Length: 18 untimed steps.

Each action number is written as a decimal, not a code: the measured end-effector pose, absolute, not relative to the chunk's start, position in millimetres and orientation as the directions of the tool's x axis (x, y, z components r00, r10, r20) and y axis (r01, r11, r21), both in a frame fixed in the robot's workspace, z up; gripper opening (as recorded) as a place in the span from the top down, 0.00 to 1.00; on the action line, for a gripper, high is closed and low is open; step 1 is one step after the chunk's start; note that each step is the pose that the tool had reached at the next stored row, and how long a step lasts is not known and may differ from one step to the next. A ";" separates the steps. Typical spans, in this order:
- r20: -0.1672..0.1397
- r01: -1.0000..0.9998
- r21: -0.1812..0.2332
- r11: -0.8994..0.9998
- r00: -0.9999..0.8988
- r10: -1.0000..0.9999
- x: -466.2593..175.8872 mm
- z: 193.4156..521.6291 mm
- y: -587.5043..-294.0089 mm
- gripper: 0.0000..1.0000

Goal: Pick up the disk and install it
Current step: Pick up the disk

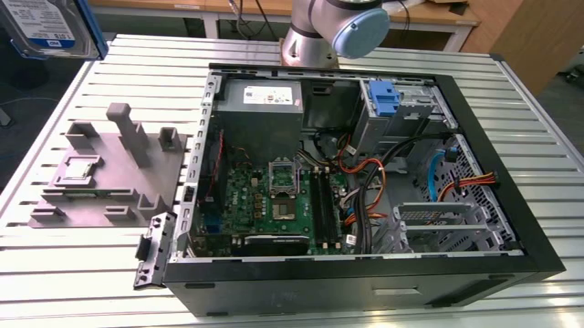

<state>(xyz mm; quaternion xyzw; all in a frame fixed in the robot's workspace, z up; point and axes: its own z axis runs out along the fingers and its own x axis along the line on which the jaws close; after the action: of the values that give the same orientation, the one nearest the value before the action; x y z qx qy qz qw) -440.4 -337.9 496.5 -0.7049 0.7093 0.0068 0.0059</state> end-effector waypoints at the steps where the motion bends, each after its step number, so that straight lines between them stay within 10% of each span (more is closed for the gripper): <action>1: -0.018 -1.000 0.001 0.006 -0.006 -1.000 -440.3 496.5 -338.3 0.64; 18: -0.018 -1.000 0.001 0.006 -0.006 -1.000 -435.3 496.4 -340.3 0.64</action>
<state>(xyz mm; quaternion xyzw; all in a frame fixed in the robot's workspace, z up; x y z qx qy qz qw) -435.3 -340.3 496.4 -0.7049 0.7093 0.0067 0.0059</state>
